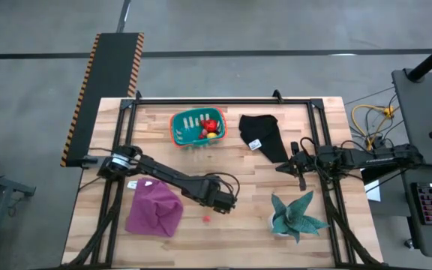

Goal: Pick and placing Produce into tupperware
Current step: Put the big pink peach into the basket

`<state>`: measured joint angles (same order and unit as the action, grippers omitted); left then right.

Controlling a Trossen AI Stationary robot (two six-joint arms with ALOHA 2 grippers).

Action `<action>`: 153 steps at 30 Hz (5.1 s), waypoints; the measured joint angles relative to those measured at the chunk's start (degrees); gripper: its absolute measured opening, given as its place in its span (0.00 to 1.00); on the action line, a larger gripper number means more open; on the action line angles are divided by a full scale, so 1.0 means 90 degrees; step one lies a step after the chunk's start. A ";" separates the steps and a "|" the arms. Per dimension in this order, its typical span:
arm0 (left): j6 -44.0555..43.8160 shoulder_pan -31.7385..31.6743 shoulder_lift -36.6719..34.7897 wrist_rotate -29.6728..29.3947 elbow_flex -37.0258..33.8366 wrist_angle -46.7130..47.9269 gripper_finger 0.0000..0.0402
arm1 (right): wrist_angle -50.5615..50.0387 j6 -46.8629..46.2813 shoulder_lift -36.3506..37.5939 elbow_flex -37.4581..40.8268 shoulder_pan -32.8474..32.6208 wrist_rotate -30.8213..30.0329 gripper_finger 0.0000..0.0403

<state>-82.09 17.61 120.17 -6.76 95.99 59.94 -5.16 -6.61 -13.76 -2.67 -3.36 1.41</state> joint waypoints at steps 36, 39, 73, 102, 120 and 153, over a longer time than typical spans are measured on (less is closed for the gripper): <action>0.0831 -0.0282 0.0395 0.0391 -0.0008 -0.0304 0.83 | -0.0006 -0.0002 -0.0109 -0.0003 -0.0001 0.0000 0.02; 0.0833 -0.0284 0.0395 0.0410 -0.0008 -0.0304 0.81 | -0.0006 -0.0002 -0.0109 -0.0003 -0.0001 0.0000 0.02; 0.1052 -0.0284 0.0380 0.0563 0.0006 -0.0254 0.57 | -0.0006 -0.0056 -0.0109 -0.0003 0.0000 0.0000 0.02; 0.1986 -0.0918 -0.0873 -0.0867 0.0262 -0.0093 0.57 | -0.0013 -0.0053 -0.0123 -0.0003 -0.0001 -0.0001 0.02; 0.3250 -0.3023 -0.2349 -0.2307 0.0231 -0.0107 0.57 | -0.0003 -0.0053 -0.0160 -0.0002 -0.0001 -0.0001 0.02; 0.4168 -0.4240 -0.0851 -0.2315 -0.0013 -0.0284 0.57 | 0.0005 -0.0102 -0.0478 -0.0001 0.0001 0.0000 0.02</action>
<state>-44.58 -20.55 112.50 -27.60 95.88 57.39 -5.11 -7.53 -18.07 -2.68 -3.36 1.41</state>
